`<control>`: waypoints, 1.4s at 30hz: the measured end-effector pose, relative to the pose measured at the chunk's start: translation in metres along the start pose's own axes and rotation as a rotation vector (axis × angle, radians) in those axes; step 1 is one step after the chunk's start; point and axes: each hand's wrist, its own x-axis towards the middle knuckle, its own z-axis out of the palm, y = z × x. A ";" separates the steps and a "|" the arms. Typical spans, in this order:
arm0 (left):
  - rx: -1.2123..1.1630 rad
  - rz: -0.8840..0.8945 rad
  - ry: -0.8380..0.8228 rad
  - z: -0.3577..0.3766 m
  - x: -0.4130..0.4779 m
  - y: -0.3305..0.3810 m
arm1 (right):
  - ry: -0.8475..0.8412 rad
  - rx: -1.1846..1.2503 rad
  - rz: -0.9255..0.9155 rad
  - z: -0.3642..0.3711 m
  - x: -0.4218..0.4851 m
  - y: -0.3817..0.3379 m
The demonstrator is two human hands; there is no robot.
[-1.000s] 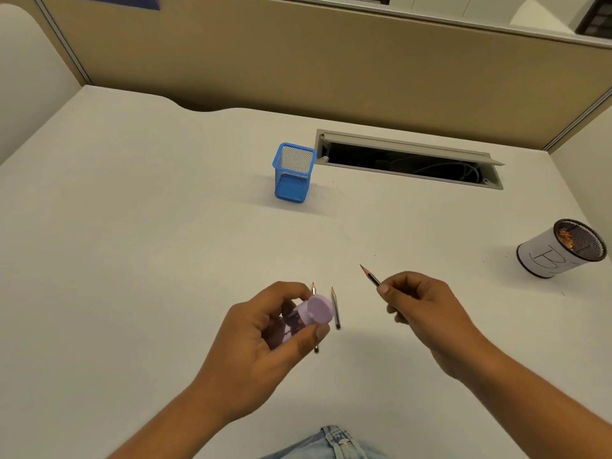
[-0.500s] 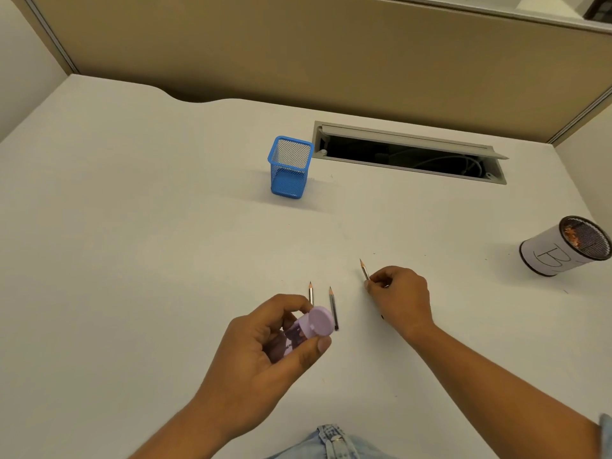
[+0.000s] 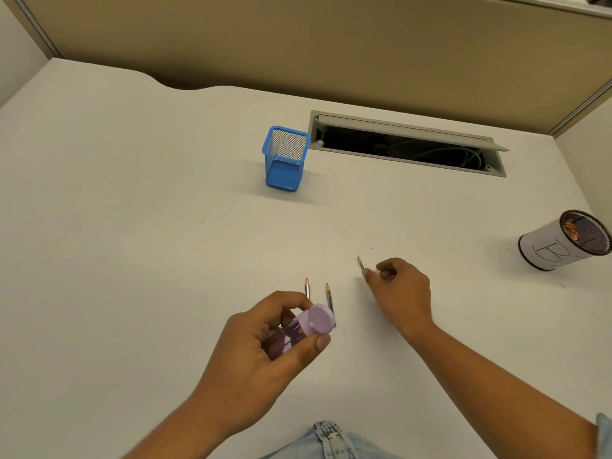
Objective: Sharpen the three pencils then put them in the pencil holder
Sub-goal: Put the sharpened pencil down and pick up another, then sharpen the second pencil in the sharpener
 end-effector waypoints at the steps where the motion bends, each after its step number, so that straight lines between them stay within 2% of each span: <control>1: -0.003 -0.002 0.000 0.000 -0.001 -0.001 | 0.051 0.034 0.003 -0.002 -0.001 0.000; 5: -0.004 -0.016 -0.002 0.000 -0.003 -0.005 | 0.156 0.129 -0.016 -0.010 -0.012 -0.002; 9: -0.011 -0.022 -0.004 0.001 -0.005 -0.004 | 0.024 0.140 -0.096 -0.002 -0.035 -0.009; 14: -0.021 0.003 -0.031 0.002 -0.009 -0.001 | -0.201 -0.042 -0.175 0.023 -0.054 -0.018; 21: 0.001 -0.025 -0.019 -0.004 -0.025 -0.001 | -0.222 -0.176 -0.218 0.027 -0.057 -0.020; 23: 0.000 -0.034 -0.015 -0.006 -0.029 -0.001 | -0.196 -0.118 -0.178 0.017 -0.058 -0.025; 26: -0.016 -0.032 0.002 -0.011 -0.030 0.002 | -0.163 0.145 -0.149 -0.009 -0.063 -0.038; 31: -0.048 -0.044 0.024 -0.016 -0.028 0.008 | -0.312 0.434 -0.305 -0.077 -0.097 -0.064; 35: -0.143 -0.073 0.022 -0.015 -0.025 0.013 | -0.359 0.427 -0.445 -0.109 -0.126 -0.081; 39: -0.302 -0.090 0.015 -0.013 -0.021 0.017 | -0.315 0.399 -0.466 -0.120 -0.137 -0.087; 42: -0.328 -0.085 0.018 -0.012 -0.019 0.019 | -0.293 0.382 -0.515 -0.123 -0.139 -0.089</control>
